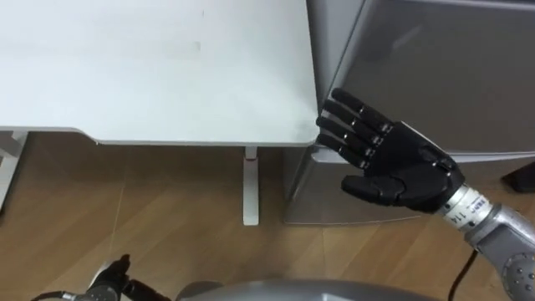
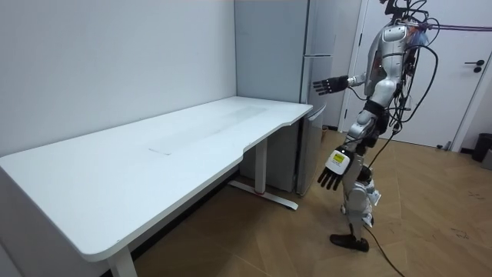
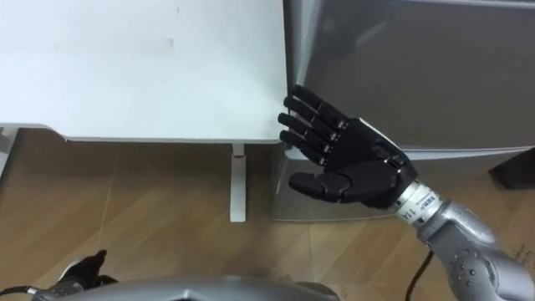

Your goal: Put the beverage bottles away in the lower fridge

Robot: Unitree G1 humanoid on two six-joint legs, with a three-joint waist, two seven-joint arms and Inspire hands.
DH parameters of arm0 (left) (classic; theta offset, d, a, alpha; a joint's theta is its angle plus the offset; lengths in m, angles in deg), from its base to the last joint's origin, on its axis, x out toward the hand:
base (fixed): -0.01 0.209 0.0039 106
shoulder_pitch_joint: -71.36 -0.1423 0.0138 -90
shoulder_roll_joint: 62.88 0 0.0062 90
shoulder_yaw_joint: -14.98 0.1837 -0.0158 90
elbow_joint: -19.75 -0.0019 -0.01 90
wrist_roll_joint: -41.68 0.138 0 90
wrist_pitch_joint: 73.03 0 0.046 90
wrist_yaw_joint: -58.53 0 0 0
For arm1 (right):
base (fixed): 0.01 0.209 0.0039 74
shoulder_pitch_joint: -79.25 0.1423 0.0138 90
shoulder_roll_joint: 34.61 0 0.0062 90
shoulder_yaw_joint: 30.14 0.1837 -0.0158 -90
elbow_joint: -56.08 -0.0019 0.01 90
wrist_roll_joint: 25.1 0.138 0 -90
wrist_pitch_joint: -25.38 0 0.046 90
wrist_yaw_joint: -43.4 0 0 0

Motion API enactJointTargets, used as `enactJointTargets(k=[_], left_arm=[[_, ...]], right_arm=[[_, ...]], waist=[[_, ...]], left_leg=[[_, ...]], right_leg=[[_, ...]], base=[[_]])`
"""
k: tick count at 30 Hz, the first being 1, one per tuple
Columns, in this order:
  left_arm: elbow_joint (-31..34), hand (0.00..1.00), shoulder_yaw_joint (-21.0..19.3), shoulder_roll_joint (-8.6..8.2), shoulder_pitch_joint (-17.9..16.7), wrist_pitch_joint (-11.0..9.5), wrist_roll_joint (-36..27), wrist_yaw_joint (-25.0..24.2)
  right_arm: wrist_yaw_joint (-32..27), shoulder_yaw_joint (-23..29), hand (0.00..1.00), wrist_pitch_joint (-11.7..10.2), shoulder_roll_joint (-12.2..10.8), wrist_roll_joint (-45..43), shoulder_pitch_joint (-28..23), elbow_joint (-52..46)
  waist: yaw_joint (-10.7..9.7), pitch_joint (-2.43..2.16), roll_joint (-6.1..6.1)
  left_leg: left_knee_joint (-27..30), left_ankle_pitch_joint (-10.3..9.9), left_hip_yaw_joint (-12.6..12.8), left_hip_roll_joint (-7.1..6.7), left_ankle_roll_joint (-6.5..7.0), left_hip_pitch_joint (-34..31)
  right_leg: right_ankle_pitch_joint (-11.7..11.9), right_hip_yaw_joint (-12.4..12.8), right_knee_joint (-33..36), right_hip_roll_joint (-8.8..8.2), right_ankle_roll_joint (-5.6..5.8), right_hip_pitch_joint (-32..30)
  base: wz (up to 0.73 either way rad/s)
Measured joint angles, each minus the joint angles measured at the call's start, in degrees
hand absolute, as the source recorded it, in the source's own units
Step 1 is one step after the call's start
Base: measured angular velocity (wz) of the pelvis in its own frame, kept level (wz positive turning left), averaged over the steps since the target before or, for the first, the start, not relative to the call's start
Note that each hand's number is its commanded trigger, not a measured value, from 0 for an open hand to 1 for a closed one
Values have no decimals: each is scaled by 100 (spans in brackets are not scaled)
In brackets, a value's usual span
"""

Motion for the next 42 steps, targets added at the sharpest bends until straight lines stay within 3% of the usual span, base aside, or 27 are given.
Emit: enactJointTargets(k=[2, 6, 13, 19, 24, 28, 30, 34, 38, 42], left_arm=[[0, 0, 32, 0, -16, 11, 0, -1], [9, 0, 50, -6, -65, 102, -5, 0], [11, 0, 45, -42, -49, 117, 2, 165], [-54, 0, 33, -55, -116, 101, 25, 359], [-71, 0, -84, -67, -180, 110, 116, 520], [-109, 0, -211, -115, -215, 115, 114, 654], [-127, 0, -503, -274, -276, 121, 326, 662], [-206, 0, -611, -394, -257, 131, 323, 668], [-301, 0, -626, -621, -255, 167, 316, 723], [-349, 0, -664, -715, -164, 163, 317, 789]], right_arm=[[133, 0, 0, 2, 0, -1, -1, 66], [327, 1, 0, 119, -1, -7, -97, 506], [341, 8, 0, 216, -43, -56, -347, 1771], [127, 138, 0, 162, -228, -865, -327, 4078], [-536, 151, 0, 157, -500, -1268, -296, 5957], [-1114, 519, 0, 179, -815, -1436, -142, 6847], [-1447, 842, 0, 192, -953, -1929, 79, 7368], [-2001, 862, 0, 278, -1173, -2723, 152, 7597], [-2555, 853, 0, 490, -1319, -3301, 359, 7667], [-3069, 857, 0, 485, -1430, -3726, 623, 7711]], waist=[[2, 2, -1], [9, -41, -65], [-56, -42, -23], [-132, -41, -21], [-174, -38, -19], [-231, -32, 12], [-313, -24, 37], [-383, -30, 92], [-442, 1, 194], [-458, 4, 207]], left_leg=[[14, 0, -18, -5, 1, -8], [99, -14, -83, -22, 19, -84], [215, -37, -179, -29, 32, -181], [209, -40, -209, -35, 29, -111], [291, -56, -219, -47, 35, -217], [269, -56, -224, -54, 35, -158], [267, -57, -225, -66, 33, -95], [257, -67, -285, -74, 22, -91], [233, -68, -285, -77, 20, -83], [150, -57, -287, -85, 6, 40]], right_leg=[[-2, -26, 0, -7, 3, 8], [-9, -85, 0, -28, 15, 8], [-9, -180, 3, -42, 15, 4], [-15, -213, -10, -42, 23, 84], [-47, -206, -98, -45, 42, 27], [-55, -186, -104, -44, 46, 115], [-71, -181, -102, -50, 50, 120], [-130, -194, -97, -45, 45, 146], [-133, -174, -95, -46, 42, 130], [-156, -162, -102, -47, 37, 213]], base=[[8], [9], [6], [2], [0], [0], [0], [6], [0], [0]])
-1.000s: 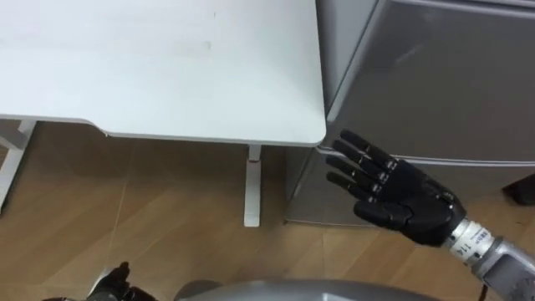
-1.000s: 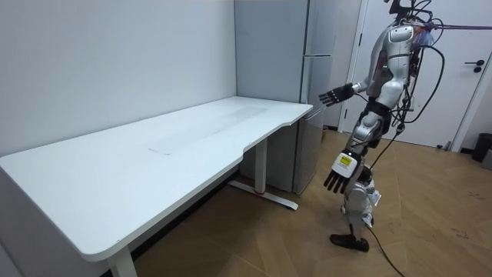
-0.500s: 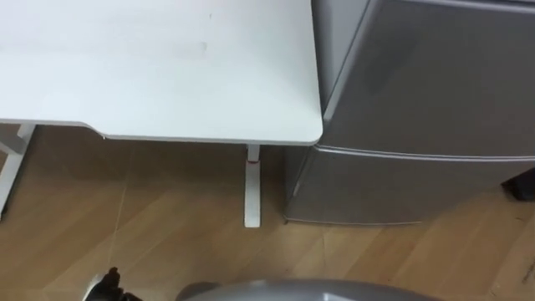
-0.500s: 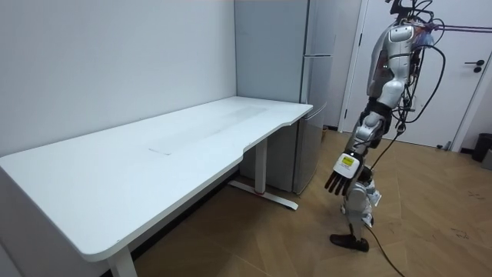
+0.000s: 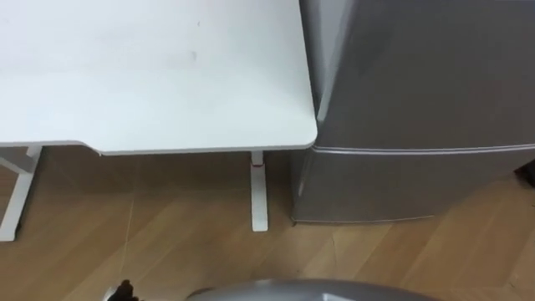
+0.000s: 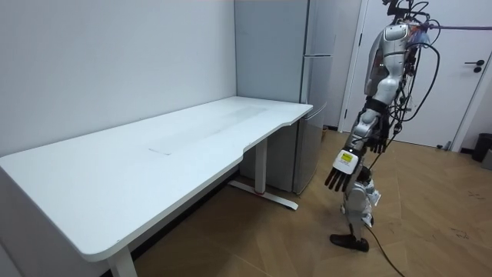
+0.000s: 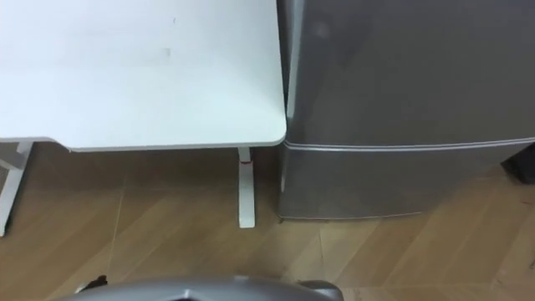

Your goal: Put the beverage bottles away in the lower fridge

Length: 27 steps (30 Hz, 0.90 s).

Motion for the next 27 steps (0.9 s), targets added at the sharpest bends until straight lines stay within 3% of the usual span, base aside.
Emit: enactJointTargets(k=[7, 13, 18, 27], left_arm=[[-115, 0, 11, -76, 102, 6, -96, -27], [-310, 0, 34, -126, 348, 64, -118, -26], [-332, 0, 25, -163, 372, 50, -109, -21], [-325, 0, -23, -163, 294, 113, -61, -23]], right_arm=[[-567, -74, 0, -4, -49, -982, 469, 10], [-907, -628, 0, -51, -136, -1513, 726, -207], [-1055, -903, 0, -166, -171, -1934, 799, -390], [-1239, -964, 0, -345, -189, -1935, 816, -352]], waist=[[19, 1, -32], [328, 14, -39], [490, 77, -37], [478, 51, -45]], left_leg=[[-54, 2, -20, -73, 4, 65], [-100, 2, -28, -80, 4, 91], [-104, 1, -41, -79, 4, 52], [-43, 1, -217, -135, 15, -18]], right_leg=[[-52, -19, 5, -64, 44, 25], [-56, -7, 8, -61, 51, 40], [-56, -41, 7, -60, 51, 63], [-91, -198, -3, -102, 83, 105]], base=[[0], [1], [1], [11]])
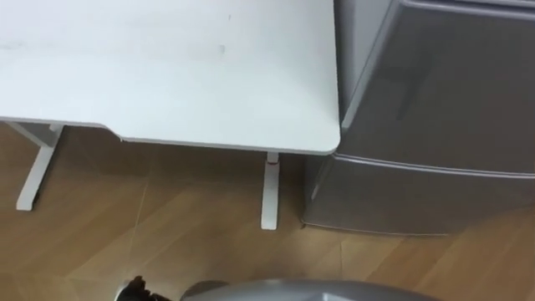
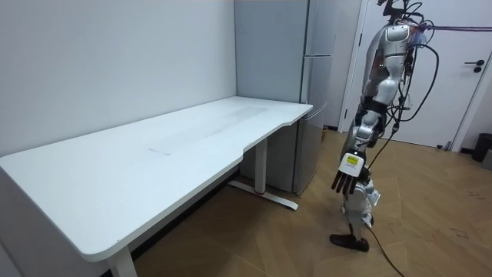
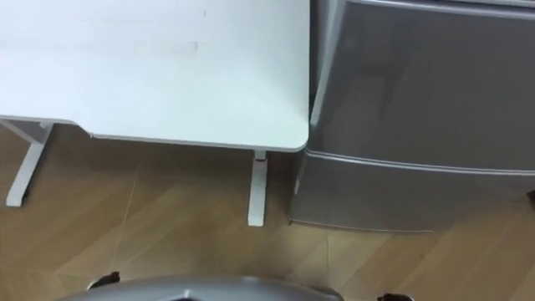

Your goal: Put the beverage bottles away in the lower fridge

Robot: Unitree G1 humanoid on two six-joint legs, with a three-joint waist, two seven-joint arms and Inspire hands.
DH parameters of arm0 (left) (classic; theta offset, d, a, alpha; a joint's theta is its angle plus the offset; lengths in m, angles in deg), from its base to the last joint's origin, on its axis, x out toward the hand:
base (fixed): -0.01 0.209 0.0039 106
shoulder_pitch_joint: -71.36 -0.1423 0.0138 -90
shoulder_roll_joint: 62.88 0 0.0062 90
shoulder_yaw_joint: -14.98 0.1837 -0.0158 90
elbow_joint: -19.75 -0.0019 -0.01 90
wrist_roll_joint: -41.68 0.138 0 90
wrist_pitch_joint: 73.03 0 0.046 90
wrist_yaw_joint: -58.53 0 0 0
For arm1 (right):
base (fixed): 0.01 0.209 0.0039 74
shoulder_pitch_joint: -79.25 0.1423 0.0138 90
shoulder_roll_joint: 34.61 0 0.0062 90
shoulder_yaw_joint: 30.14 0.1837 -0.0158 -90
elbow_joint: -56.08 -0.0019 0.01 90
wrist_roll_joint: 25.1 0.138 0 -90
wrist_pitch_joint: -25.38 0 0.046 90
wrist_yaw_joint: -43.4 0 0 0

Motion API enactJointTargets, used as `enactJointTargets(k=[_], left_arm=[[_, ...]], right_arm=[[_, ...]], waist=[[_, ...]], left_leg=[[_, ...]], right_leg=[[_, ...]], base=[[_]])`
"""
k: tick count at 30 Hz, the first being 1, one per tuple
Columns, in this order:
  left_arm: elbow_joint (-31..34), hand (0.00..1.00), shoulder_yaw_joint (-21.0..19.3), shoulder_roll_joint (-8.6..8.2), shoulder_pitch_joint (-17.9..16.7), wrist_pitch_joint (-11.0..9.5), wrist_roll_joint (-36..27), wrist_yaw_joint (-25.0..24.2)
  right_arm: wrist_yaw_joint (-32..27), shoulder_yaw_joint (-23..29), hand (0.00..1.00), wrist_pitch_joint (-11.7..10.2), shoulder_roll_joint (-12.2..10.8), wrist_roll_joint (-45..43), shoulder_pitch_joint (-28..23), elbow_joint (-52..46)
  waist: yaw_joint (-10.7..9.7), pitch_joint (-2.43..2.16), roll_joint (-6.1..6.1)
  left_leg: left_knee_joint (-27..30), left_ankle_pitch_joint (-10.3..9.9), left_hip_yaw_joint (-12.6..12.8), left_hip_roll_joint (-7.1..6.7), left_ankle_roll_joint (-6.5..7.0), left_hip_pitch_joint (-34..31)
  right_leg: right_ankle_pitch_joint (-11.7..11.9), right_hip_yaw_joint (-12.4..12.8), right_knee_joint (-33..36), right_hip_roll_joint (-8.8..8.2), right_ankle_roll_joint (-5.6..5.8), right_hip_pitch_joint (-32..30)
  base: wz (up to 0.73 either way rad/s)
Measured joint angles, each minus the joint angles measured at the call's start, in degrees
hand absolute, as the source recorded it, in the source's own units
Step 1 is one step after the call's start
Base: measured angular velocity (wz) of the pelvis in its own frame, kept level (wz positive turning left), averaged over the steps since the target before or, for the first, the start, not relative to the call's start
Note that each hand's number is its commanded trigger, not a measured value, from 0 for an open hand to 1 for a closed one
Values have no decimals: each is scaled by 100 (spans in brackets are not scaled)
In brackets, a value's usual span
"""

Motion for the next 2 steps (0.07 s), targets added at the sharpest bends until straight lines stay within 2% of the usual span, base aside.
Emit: enactJointTargets(k=[2], left_arm=[[2, 0, -156, 6, -66, 42, 13, -34]], right_arm=[[-35, 41, 0, -11, -9, 35, -22, 6]], waist=[[5, -22, 16]], left_leg=[[0, 1, -23, -9, 2, 2]], right_leg=[[-4, 2, 1, -2, 5, 15]], base=[[3]])
